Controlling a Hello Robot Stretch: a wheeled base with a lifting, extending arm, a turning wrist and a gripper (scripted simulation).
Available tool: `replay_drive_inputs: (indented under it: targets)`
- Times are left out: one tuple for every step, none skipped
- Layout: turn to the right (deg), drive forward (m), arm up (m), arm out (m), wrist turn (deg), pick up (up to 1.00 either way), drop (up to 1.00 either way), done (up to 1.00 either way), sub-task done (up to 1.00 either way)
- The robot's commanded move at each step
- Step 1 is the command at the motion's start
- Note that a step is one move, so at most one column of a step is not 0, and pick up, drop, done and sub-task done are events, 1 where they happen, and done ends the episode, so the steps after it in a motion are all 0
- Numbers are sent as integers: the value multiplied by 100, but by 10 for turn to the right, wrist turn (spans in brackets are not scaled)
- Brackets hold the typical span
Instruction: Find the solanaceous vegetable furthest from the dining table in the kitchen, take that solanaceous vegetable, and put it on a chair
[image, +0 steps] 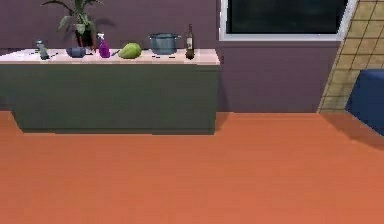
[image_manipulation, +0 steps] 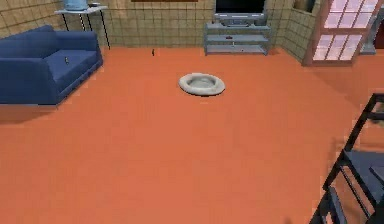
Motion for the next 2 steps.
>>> replay_drive_inputs:
  targets:
    - [0,10,0,0,0,0,0,0,0]
    - [-450,0,0,0,0,0,0,0,0]
